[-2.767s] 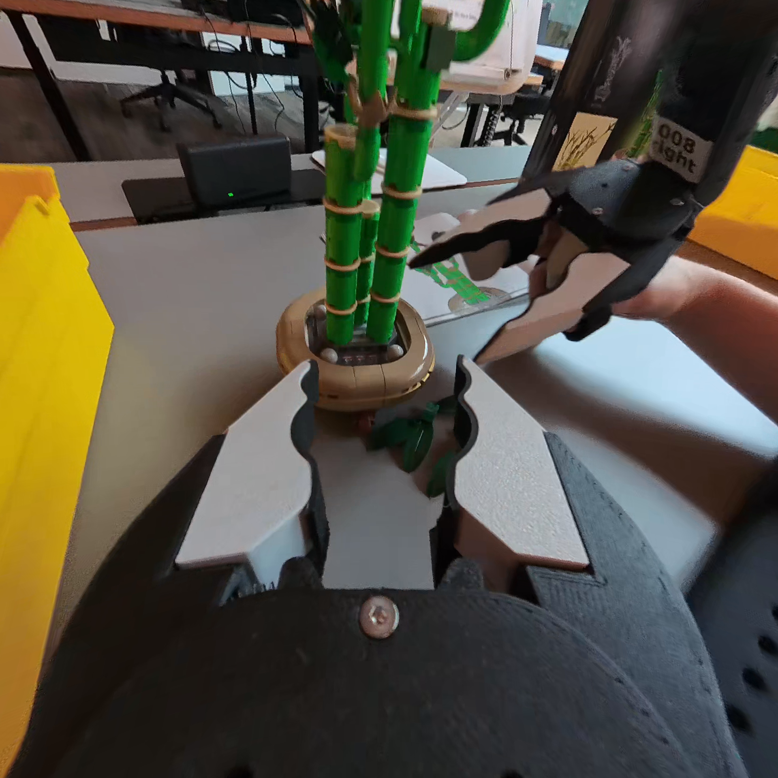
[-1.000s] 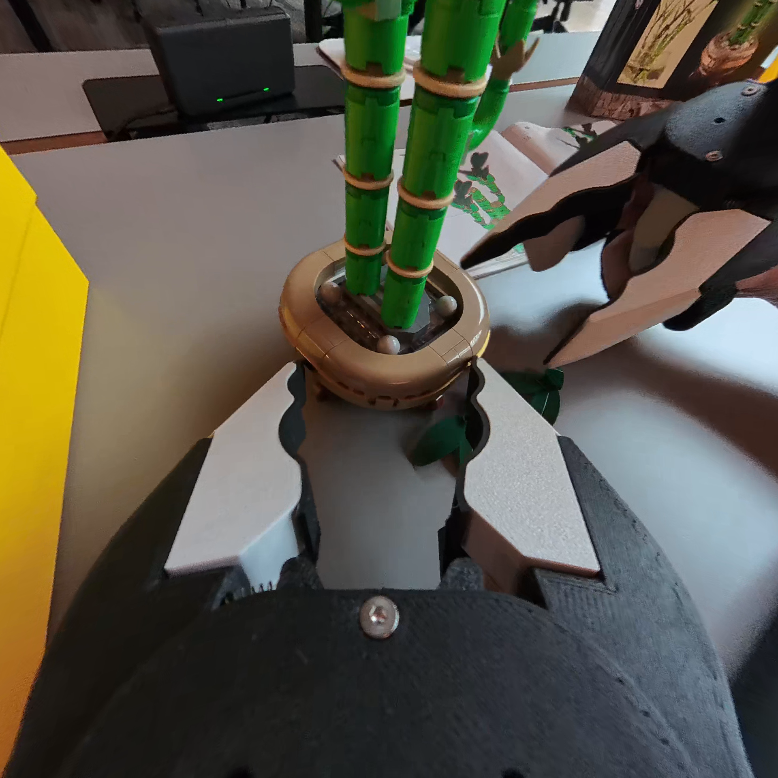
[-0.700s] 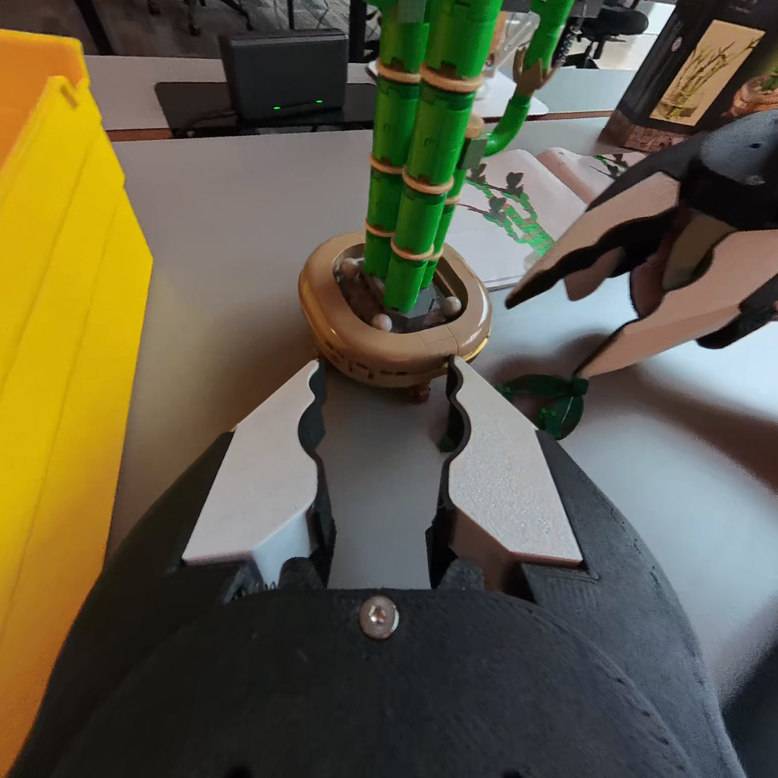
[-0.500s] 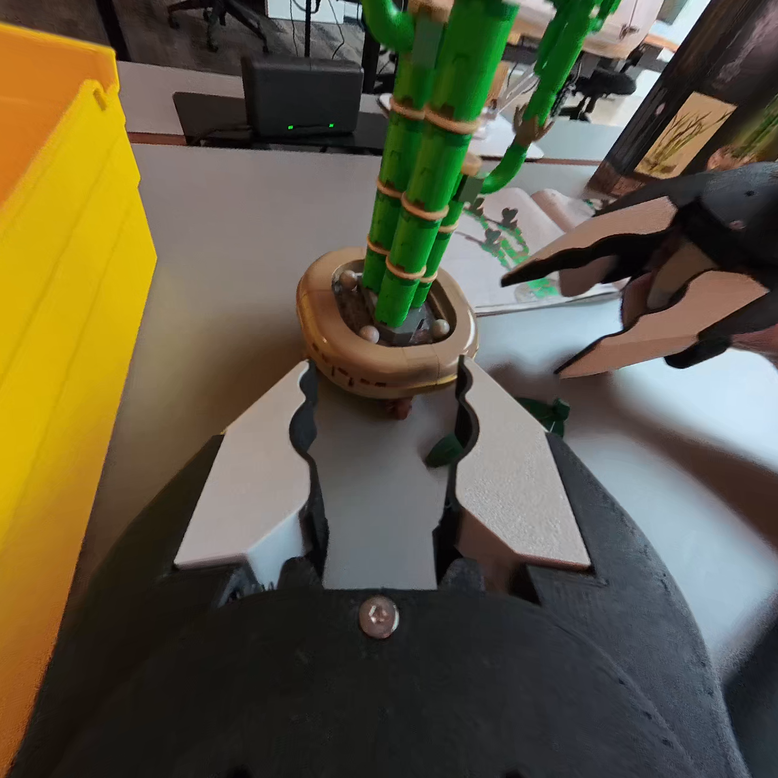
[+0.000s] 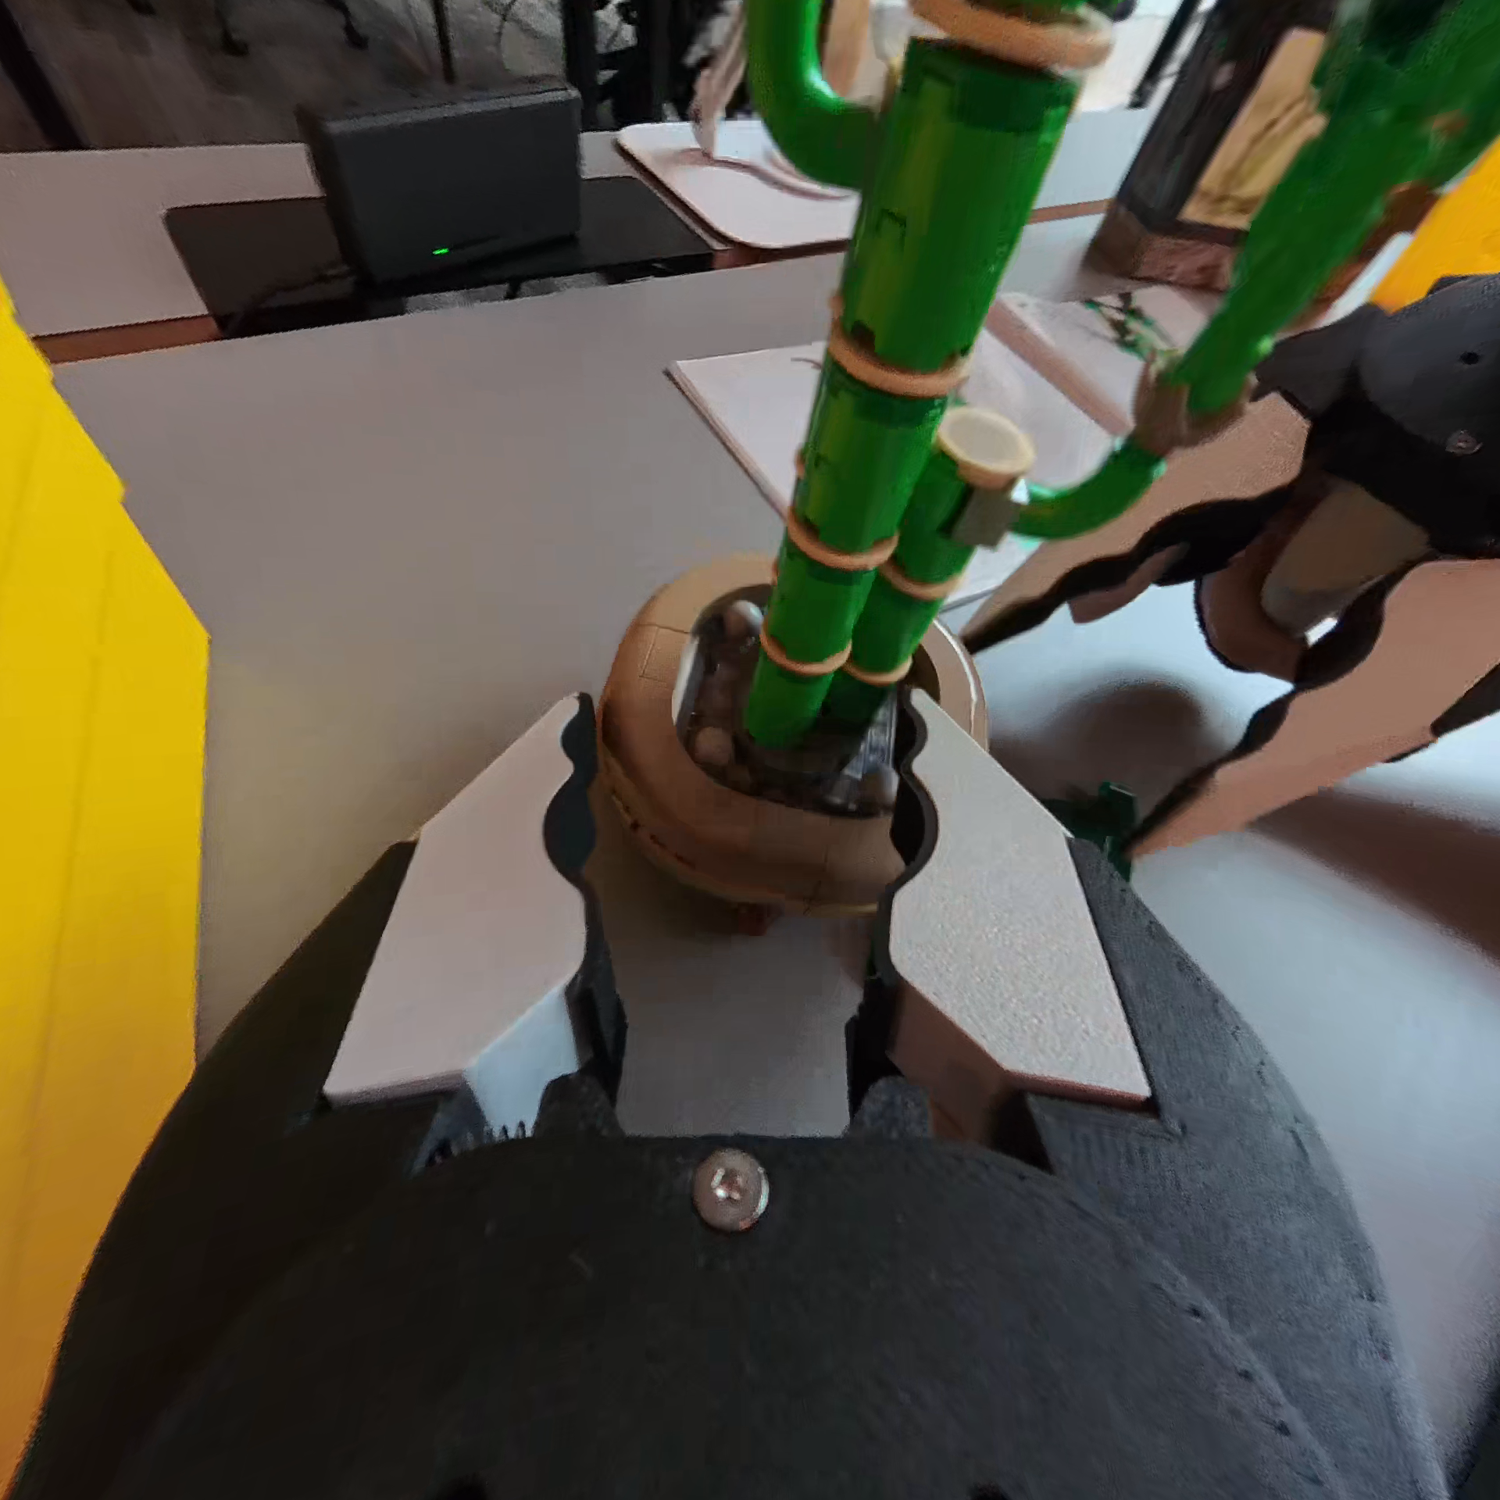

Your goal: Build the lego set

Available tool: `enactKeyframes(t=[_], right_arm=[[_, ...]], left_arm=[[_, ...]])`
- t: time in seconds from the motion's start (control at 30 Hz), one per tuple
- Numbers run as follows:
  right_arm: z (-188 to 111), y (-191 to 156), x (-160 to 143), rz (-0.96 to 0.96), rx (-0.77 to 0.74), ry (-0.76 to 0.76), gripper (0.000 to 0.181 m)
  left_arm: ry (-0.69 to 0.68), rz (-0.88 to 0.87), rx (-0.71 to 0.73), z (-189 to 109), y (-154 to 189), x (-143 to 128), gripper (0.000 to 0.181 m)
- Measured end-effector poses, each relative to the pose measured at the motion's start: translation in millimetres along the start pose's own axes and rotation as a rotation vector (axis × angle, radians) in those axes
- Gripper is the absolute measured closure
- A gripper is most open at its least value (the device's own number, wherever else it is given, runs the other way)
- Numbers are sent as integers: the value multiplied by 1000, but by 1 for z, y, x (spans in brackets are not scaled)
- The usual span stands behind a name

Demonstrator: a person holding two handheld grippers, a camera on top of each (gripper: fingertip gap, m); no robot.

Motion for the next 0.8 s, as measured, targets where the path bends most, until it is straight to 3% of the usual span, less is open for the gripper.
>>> enactKeyframes(t=[0.1, 0.27, 0.43, 0.5, 0.6, 0.8], right_arm=[[-11, 0, -13, -53, -52, -69, 113], [-22, -16, -45, -55, 84, -149, 124], [-10, -19, -53, -87, 91, -197, 147], [-12, -26, -55, -91, 140, -212, 173], [-25, -30, -62, -81, 172, -268, 174], [-69, -31, -33, -35, 199, -93, 175]], left_arm=[[67, -77, -120, 0, 7, 7, 102], [131, -158, -195, -13, 7, 5, 105], [138, -161, -211, -18, 8, 1, 111], [140, -166, -220, -18, 9, 1, 110], [131, -153, -219, -21, 11, -1, 112], [194, -139, -142, -47, 11, -1, 112]])
Point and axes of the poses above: each gripper's, where its closed fingertips meet, z out along the fingers, x out of its top, y = z × x across the jaws, the point moved 2 cm from there along -z, back along the fingers, and after that the axes turned 6 degrees about -y, right-handed, at the moved point
